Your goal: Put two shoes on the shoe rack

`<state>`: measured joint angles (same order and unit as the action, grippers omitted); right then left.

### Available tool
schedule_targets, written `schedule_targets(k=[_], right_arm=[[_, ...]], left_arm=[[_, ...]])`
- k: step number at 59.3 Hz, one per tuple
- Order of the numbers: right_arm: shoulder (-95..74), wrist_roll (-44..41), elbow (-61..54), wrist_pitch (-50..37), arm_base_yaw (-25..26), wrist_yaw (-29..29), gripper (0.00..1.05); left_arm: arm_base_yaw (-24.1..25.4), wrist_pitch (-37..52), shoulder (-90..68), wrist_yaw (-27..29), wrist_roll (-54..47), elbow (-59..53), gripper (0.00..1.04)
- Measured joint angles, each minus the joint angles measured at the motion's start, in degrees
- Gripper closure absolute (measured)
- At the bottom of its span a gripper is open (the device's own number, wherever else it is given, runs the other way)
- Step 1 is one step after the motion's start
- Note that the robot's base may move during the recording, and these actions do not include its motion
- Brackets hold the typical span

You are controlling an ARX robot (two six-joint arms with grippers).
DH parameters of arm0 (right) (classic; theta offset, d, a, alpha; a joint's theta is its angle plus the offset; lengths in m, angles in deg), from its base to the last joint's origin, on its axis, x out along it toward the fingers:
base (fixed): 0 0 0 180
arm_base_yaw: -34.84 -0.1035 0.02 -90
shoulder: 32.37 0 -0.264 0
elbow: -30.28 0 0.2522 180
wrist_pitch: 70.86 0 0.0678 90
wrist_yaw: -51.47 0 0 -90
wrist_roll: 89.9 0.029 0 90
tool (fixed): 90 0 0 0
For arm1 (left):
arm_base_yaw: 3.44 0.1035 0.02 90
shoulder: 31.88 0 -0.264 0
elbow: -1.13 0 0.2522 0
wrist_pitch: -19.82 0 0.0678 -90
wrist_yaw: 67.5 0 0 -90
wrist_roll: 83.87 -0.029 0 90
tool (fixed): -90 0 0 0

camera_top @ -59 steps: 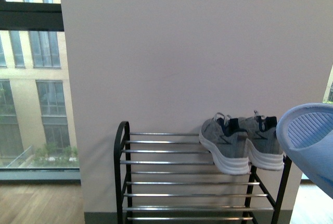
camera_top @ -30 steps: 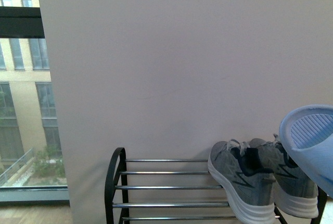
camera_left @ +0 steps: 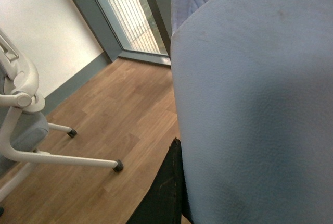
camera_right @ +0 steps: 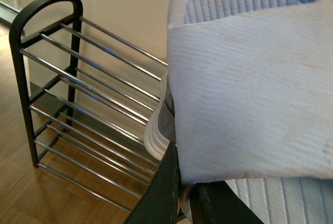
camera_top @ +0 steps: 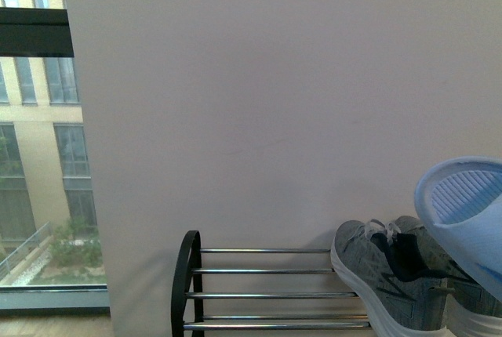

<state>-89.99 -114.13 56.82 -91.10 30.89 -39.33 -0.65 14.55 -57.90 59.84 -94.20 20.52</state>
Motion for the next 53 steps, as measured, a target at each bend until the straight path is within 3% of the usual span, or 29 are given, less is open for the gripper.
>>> schedule_targets(k=[25,29,32,53], right_arm=[[0.0,-0.02,0.0,0.0,-0.04,0.33,1.03],[-1.64,6.08,-1.07,-7.23,0.61,8.09,1.03],[-2.27,8.46,-1.05,-9.38,0.22,10.01,1.03],[-19.17,31.15,15.76,-0.48,-10.21,4.81,1.03]], left_arm=[[0.0,0.0,0.11,0.17,0.02,0.0,1.03],[0.0,0.0,0.09,0.2,0.02,0.0,1.03],[0.0,0.0,0.11,0.17,0.02,0.0,1.03],[0.0,0.0,0.11,0.15,0.02,0.0,1.03]])
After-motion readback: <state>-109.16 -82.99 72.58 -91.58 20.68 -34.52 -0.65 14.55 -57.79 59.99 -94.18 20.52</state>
